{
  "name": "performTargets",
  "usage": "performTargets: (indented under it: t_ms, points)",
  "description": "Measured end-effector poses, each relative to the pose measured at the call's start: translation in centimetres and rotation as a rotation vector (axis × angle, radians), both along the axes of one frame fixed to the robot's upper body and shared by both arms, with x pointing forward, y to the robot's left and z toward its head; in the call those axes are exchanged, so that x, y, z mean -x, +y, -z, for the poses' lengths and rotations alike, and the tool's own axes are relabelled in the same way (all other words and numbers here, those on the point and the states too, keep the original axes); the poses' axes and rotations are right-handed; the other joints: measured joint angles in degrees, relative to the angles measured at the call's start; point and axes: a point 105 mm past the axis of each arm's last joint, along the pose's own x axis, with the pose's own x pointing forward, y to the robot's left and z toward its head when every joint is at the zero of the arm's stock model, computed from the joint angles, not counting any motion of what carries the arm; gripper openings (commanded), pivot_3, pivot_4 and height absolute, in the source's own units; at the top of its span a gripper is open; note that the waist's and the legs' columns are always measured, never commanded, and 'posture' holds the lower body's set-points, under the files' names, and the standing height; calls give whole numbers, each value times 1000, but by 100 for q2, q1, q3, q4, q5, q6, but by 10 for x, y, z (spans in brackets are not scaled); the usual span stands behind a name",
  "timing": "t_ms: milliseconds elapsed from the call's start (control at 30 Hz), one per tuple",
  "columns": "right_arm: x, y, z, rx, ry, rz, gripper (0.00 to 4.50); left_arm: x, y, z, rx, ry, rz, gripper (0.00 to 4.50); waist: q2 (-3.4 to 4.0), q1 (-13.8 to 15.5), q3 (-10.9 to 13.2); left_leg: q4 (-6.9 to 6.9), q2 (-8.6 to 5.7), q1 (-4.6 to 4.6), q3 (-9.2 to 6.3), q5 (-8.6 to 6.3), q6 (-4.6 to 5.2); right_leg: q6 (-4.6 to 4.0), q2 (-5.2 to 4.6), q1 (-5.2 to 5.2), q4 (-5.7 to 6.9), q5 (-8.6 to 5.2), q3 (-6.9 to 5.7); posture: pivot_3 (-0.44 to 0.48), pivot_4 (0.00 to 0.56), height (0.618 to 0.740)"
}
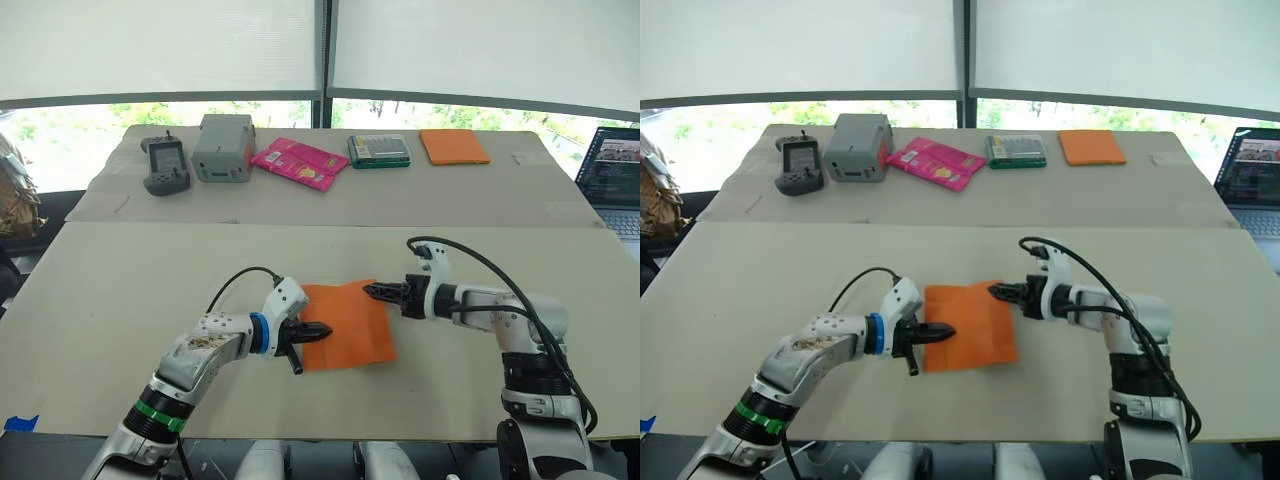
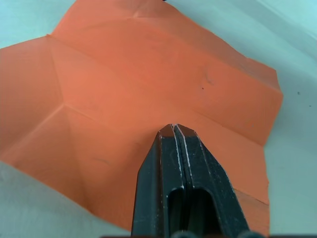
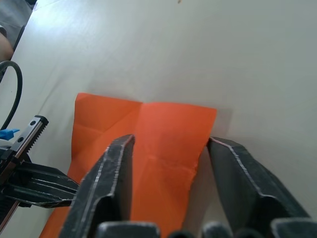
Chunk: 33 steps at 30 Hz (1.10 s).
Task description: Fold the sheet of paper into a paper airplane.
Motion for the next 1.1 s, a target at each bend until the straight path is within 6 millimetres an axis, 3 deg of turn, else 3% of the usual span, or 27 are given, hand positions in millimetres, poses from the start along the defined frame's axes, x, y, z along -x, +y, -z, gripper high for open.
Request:
performTargets:
  t_ms: [133,167,400,633,833,1100]
  points:
    - [2,3,-1,72,-78,-55,107,-1,0,0,0,-1,-1,0,0,-1,0,0,-2,-1,0,0,0,0,-1,1,-1,0,0,0,150,740]
    - [2,1,-1,136,-133,-75,46,-2,0,0,0,-1,-1,0,0,2,0,0,-4,-1,0,0,0,0,-1,1,-2,0,-1,0,150,740]
    - [9,10,-16,317,-398,-245,46,-5,0,-1,3,0,-8,0,0,0,0,0,-4,1,0,1,2,1,0,2,-2,-1,-1,0,150,740]
    - [18,25,-19,394,-539,-338,46,-7,0,-1,4,1,-10,0,-1,10,0,0,-3,1,0,1,2,1,0,1,-2,-1,-1,0,150,740]
    - [25,31,-12,556,-683,-422,46,-9,-2,-1,12,6,-12,0,-1,19,0,1,-6,1,0,1,2,2,-1,1,-3,-1,-1,0,150,740]
    - [32,21,2,891,-1087,-535,46,-14,0,-3,19,13,-31,0,-1,19,1,1,-7,2,2,2,1,2,0,1,-2,-1,0,0,150,740]
